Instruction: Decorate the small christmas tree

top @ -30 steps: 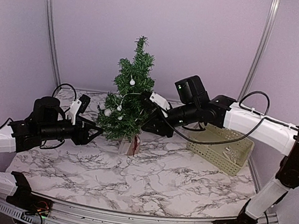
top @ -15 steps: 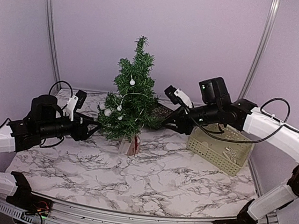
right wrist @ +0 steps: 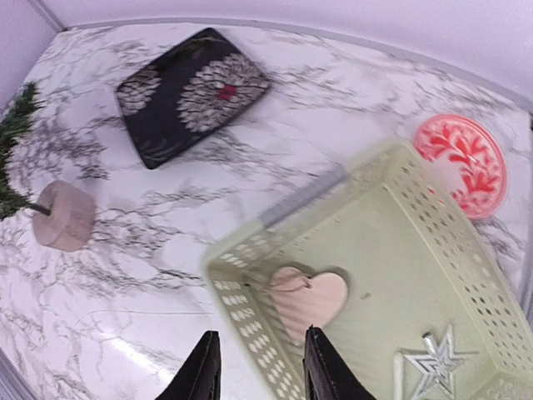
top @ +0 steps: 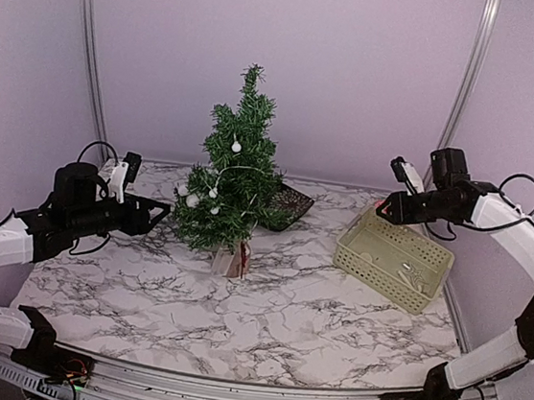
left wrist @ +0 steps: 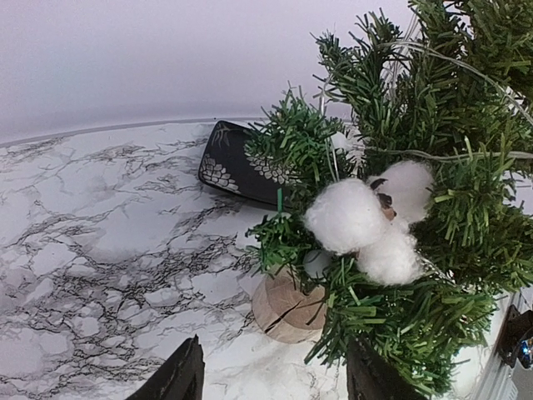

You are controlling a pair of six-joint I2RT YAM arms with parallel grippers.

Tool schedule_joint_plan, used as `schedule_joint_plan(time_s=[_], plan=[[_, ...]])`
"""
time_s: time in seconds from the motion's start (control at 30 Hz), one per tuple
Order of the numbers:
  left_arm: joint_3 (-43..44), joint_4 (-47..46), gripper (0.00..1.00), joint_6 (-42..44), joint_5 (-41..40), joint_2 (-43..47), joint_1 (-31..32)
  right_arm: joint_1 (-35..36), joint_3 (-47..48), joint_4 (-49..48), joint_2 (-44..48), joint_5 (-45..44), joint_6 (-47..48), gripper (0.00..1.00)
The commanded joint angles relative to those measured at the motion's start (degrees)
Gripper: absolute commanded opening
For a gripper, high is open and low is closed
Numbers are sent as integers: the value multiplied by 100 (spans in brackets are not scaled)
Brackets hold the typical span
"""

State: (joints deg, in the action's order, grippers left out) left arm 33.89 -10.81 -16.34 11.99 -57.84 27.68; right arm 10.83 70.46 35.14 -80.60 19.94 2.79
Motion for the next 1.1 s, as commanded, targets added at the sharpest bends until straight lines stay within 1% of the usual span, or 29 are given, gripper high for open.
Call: schedule_joint_plan(time_s=[0.0,0.1,0.2,0.4,0.53,1.07], plan=[[134,-202,59,-52,142,-152,-76,-617,0,526,-132,-1174,93,34],[143,-215,59,-62,169,-287,-96,-979,-135,601,-409,-1758,290,34],[173,-262,59,-30,215,-362,-109,-1014,-134,710,-817,-2274,520,32],[235,-325,59,96,262,-418,-123,-1018,129,817,-1654,-2456,850,29],[271,-334,59,150,265,-421,-139,-1010,165,738,-2026,-2543,1027,28],[364,-457,59,249,330,-662,-167,-1018,296,305,-2605,-2922,1323,26]])
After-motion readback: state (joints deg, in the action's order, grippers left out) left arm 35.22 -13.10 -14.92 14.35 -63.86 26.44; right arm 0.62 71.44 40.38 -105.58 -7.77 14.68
